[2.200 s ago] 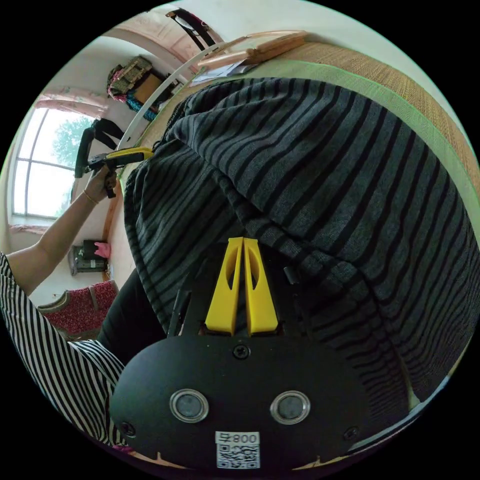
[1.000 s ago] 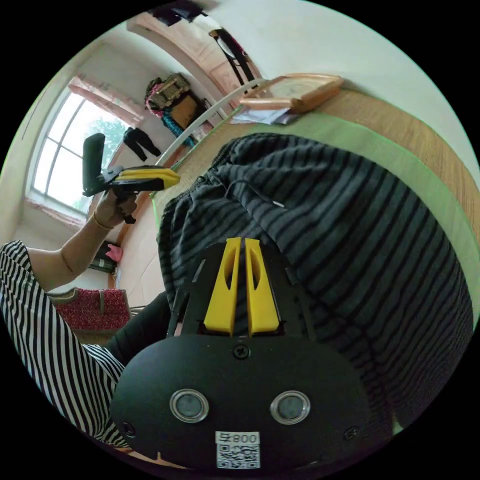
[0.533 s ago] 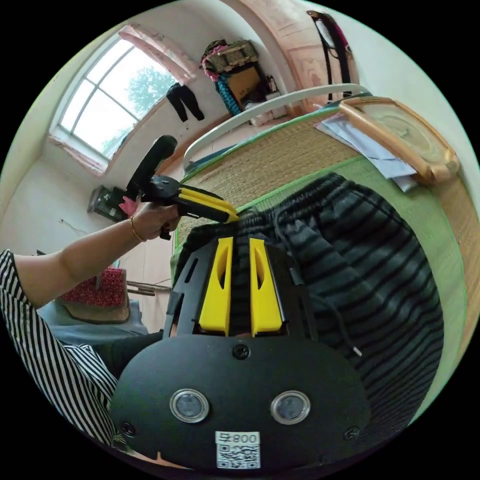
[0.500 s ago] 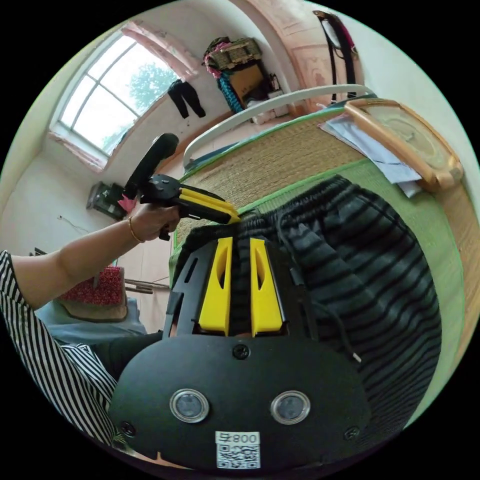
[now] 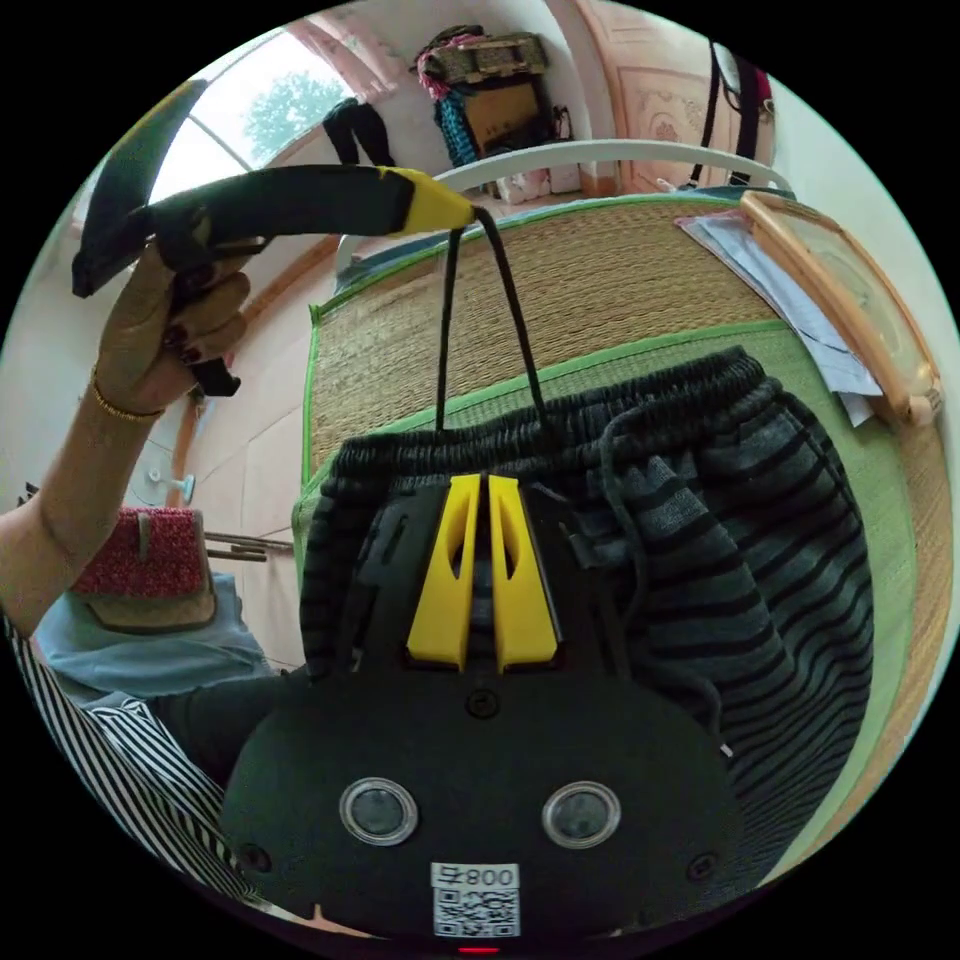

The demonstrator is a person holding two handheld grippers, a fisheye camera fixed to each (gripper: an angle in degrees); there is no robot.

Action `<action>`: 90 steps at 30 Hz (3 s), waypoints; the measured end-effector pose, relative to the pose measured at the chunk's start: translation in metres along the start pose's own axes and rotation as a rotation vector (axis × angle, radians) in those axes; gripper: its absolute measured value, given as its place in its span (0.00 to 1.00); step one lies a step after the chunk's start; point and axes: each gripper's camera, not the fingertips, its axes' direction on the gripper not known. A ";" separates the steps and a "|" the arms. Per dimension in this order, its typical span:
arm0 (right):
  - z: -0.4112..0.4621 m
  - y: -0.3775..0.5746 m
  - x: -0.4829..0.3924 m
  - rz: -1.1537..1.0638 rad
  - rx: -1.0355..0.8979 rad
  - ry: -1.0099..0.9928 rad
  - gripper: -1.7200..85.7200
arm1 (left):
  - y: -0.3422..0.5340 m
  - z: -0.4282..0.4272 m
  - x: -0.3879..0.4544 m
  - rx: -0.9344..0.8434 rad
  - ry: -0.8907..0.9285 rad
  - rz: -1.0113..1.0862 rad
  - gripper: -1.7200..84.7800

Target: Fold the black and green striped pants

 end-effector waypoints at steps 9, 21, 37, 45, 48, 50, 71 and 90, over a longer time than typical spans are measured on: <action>-0.055 0.029 0.022 0.087 0.275 -0.166 0.10 | -0.053 0.009 0.039 -0.120 -0.006 0.150 0.02; -0.090 0.022 0.054 0.113 0.391 -0.548 0.04 | -0.080 0.032 0.027 -0.107 0.057 0.124 0.02; -0.162 0.119 0.207 0.509 0.128 -0.427 0.03 | -0.060 0.158 0.012 -0.253 0.185 -0.017 0.03; -0.170 0.121 0.185 0.450 0.009 -0.213 0.02 | -0.096 0.207 0.023 -0.216 0.069 0.039 0.03; -0.178 0.131 0.176 0.447 0.032 -0.174 0.02 | -0.106 0.234 0.030 -0.299 0.010 0.050 0.03; -0.188 0.134 0.167 0.407 0.097 -0.186 0.02 | -0.113 0.232 0.033 -0.180 0.115 0.041 0.02; -0.252 0.155 0.166 0.418 0.164 0.245 0.09 | -0.247 0.317 0.063 -0.154 0.042 0.194 0.08; -0.230 0.147 0.175 0.279 -0.165 0.358 0.11 | -0.315 0.446 0.113 -0.522 -0.021 0.367 0.14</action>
